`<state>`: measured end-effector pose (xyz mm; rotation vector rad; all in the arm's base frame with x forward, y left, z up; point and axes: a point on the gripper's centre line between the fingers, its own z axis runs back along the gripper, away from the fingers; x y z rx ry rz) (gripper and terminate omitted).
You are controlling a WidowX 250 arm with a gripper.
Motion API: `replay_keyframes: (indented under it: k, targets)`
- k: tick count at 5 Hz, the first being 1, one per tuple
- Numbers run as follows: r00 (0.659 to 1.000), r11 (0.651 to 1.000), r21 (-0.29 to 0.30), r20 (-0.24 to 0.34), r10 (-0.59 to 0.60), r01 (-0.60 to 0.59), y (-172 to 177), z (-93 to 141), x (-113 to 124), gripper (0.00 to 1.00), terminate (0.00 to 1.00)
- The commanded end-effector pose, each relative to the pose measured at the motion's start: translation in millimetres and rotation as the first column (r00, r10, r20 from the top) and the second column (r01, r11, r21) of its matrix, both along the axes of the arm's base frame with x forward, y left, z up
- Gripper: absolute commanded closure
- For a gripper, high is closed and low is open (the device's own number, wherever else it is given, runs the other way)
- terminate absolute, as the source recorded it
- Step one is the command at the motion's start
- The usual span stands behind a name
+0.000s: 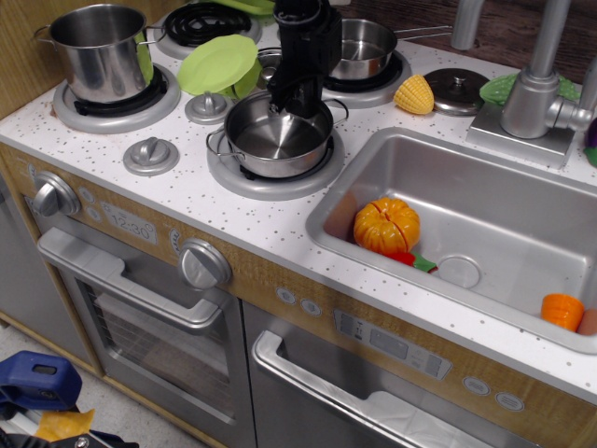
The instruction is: Pick up pan from stove
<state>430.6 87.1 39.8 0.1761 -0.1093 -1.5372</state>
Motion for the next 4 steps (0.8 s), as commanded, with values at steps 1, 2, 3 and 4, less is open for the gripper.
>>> replay_keyframes:
  k: [1,2,3,4]
  targets:
    - [0.997,0.996,0.091,0.067,-0.030,0.024,2,82,11,1.00,0.00]
    - [0.998,0.988,0.145,0.030,-0.050,0.045,0,112,15,1.00,0.00]
    - [0.999,0.980,0.192,0.009,-0.054,0.051,-3,137,16,1.00,0.00]
    - [0.998,0.977,0.205,0.013,-0.054,0.050,-7,151,16,1.00,1.00]
